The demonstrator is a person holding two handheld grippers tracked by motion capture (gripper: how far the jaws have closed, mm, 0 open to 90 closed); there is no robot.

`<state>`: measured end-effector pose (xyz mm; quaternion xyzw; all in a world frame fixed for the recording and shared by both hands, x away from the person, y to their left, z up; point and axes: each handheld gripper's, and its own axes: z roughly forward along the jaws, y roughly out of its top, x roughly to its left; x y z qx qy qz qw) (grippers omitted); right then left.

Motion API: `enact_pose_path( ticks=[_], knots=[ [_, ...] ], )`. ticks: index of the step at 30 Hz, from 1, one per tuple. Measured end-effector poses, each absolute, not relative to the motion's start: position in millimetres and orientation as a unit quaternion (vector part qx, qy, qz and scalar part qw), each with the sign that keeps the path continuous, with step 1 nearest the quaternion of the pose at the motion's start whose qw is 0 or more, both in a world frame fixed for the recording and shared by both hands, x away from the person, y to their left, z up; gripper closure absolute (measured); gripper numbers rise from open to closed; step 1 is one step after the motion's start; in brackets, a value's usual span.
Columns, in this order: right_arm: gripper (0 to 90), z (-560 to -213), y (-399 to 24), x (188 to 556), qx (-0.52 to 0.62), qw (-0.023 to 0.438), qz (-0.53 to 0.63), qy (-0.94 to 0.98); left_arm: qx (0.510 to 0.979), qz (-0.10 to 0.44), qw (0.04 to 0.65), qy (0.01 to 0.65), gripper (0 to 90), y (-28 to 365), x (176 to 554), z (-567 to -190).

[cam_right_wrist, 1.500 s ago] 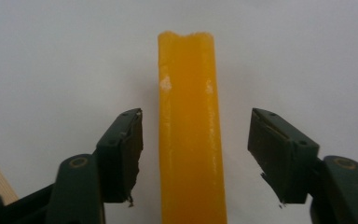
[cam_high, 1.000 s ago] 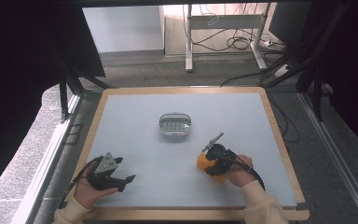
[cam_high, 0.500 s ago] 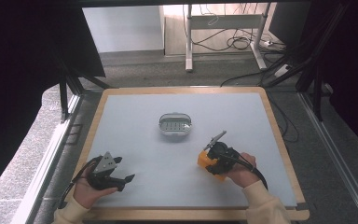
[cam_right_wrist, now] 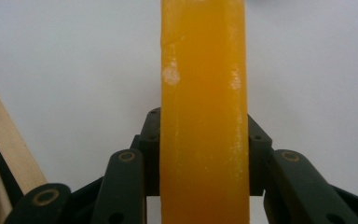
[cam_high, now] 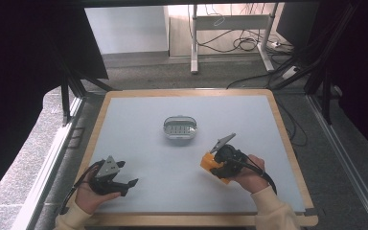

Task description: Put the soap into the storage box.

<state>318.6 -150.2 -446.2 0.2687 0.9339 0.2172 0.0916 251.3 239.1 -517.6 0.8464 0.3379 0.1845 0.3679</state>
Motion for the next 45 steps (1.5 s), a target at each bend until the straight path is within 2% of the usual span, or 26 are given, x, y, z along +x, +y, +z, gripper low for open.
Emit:
enact_pose_path(
  ticks=[35,39,45],
  knots=[
    [61.7,-414.3,-134.5,357.0,0.256,0.114,0.252,0.926,0.845,0.18,0.375,0.337,19.0,237.6,249.8,-517.9],
    [61.7,-413.9,-130.2,366.5,0.253,0.096,0.254,0.928,0.846,0.179,0.373,0.336,18.9,237.2,250.5,-518.4],
    [61.7,-411.8,-125.2,374.0,0.249,0.1,0.246,0.931,0.847,0.179,0.373,0.334,18.9,238.3,250.7,-518.1]
  ],
)
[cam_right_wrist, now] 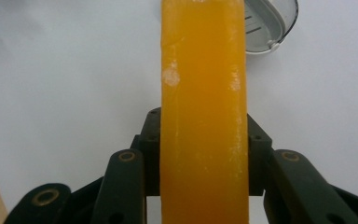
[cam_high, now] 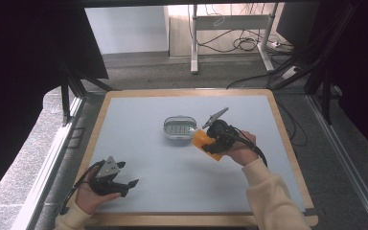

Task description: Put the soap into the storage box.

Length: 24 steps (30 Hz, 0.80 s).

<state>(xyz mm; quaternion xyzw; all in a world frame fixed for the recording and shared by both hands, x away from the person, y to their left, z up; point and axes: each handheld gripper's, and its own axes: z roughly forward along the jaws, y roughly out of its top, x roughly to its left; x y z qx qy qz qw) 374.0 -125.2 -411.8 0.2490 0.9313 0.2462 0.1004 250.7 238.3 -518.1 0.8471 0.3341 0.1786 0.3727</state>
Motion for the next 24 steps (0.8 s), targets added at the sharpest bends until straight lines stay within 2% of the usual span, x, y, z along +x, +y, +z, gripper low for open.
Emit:
enact_pose_path(
  ticks=[4,24],
  knots=[
    [61.7,-410.6,-121.1,379.3,0.245,0.11,0.247,0.931,0.847,0.177,0.373,0.335,18.9,238.6,251.1,-518.1],
    [61.7,-409.8,-104.8,404.3,0.231,0.1,0.243,0.937,0.848,0.175,0.372,0.334,18.9,238.0,251.5,-518.5]
  ],
)
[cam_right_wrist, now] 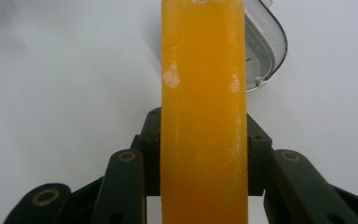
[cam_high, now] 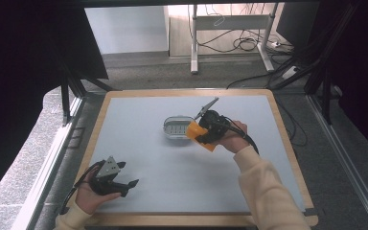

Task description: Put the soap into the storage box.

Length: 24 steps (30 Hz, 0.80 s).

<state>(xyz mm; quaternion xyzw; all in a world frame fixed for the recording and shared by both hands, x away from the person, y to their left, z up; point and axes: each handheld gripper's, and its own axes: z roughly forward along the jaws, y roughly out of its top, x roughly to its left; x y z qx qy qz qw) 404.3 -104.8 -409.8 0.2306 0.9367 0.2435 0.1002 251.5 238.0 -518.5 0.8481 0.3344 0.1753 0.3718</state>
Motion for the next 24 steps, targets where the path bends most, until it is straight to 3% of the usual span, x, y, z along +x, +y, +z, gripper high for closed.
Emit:
enact_pose_path(
  ticks=[24],
  knots=[
    [61.7,-403.6,-90.2,432.6,0.223,0.091,0.242,0.94,0.848,0.175,0.372,0.333,19.0,239.3,251.9,-517.9]
  ],
)
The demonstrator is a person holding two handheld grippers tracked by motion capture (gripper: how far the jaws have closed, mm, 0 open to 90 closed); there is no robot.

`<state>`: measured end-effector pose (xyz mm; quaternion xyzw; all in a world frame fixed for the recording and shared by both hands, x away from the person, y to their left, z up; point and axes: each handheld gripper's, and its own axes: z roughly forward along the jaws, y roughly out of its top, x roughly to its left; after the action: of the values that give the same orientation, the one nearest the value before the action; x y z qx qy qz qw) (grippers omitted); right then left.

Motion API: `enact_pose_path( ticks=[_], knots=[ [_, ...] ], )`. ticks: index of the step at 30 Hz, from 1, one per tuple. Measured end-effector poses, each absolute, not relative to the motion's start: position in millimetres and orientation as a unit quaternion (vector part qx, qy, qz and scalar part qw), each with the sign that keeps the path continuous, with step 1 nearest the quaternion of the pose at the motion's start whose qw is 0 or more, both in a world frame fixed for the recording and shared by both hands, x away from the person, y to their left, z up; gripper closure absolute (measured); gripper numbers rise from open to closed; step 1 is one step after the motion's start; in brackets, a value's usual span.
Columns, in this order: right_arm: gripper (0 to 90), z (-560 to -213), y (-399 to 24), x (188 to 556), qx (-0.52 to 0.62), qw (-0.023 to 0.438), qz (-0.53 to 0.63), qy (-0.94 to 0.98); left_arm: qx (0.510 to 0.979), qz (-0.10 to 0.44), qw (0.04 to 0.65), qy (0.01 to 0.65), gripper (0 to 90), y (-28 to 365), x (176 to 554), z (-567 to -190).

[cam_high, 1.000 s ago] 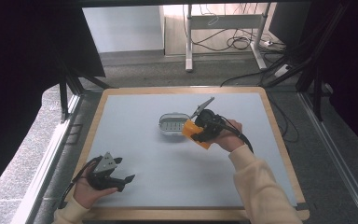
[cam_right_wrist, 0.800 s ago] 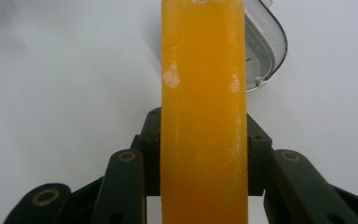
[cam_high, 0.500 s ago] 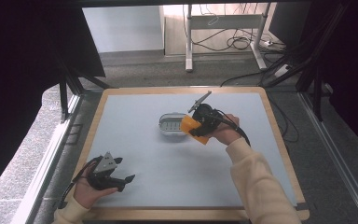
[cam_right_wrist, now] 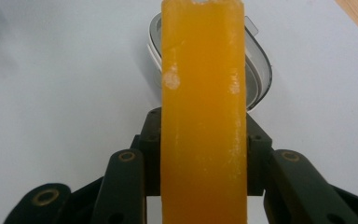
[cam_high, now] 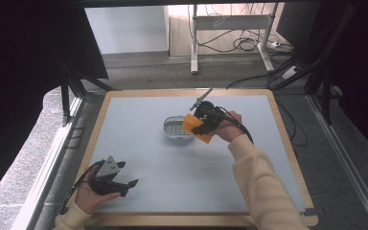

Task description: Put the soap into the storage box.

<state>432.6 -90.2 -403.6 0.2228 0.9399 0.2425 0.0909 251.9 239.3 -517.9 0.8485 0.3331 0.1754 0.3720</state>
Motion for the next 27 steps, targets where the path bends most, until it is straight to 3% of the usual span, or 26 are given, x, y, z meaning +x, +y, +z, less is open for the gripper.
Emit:
enact_pose_path(
  ticks=[27],
  knots=[
    [61.7,-403.1,-75.7,457.2,0.214,0.088,0.245,0.941,0.848,0.17,0.375,0.333,19.0,239.9,252.0,-517.9]
  ],
)
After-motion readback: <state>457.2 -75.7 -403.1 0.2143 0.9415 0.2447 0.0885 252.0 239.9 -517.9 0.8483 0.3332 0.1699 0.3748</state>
